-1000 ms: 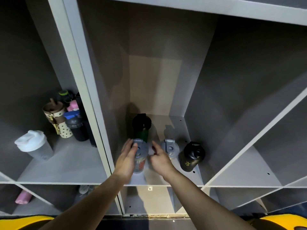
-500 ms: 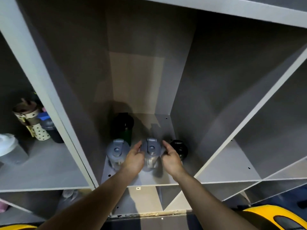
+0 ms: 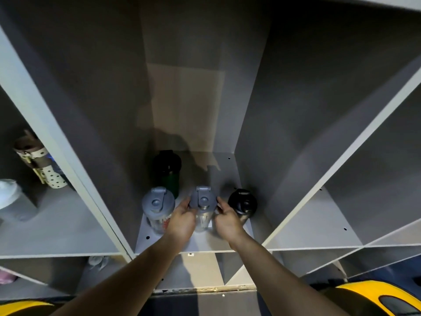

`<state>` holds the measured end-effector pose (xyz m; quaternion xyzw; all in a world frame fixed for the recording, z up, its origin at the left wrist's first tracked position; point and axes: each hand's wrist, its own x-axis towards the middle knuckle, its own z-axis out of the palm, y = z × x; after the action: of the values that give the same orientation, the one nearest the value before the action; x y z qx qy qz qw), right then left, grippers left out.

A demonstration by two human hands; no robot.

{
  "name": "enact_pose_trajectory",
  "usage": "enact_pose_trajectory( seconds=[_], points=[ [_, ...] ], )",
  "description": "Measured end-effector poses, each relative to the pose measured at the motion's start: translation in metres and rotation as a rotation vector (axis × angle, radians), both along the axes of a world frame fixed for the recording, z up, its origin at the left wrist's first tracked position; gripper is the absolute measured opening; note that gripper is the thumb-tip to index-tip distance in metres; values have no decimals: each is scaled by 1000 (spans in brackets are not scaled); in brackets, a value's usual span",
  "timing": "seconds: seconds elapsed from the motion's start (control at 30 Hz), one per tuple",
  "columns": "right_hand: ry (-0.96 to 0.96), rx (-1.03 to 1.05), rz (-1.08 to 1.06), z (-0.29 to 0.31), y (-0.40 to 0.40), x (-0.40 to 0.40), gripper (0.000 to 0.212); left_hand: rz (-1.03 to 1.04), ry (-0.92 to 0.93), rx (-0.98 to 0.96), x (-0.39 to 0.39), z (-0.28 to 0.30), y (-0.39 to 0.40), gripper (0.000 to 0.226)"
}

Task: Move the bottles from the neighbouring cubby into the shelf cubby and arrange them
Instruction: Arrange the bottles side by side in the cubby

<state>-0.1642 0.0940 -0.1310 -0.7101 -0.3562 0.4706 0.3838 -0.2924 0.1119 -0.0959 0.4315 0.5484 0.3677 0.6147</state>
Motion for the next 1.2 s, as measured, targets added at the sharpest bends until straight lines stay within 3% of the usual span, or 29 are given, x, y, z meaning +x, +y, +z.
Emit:
enact_pose_trajectory(
  seconds=[0.5,0.73,0.87,1.03,1.1,1.2],
  points=[
    [46,2,27,-38,8,5,82,-80,72,-17,-10,-1,-3,43],
    [-11,-11,55,-26,4,3,75,-129,120,-1,-12,-2,-5,44],
    [19,2,48,-34,4,4,86,-69,77,-20,-10,1,-6,43],
    [-24,-21,54,-7,-6,7,76,-35,95,-28,-12,3,-8,41],
    [-64,5,52,-7,-9,12,73,-39,168,8,-15,5,-12,45],
    [-122,68,11,-9,-12,23,67,-39,309,261,-9,13,-18,45]
  ],
)
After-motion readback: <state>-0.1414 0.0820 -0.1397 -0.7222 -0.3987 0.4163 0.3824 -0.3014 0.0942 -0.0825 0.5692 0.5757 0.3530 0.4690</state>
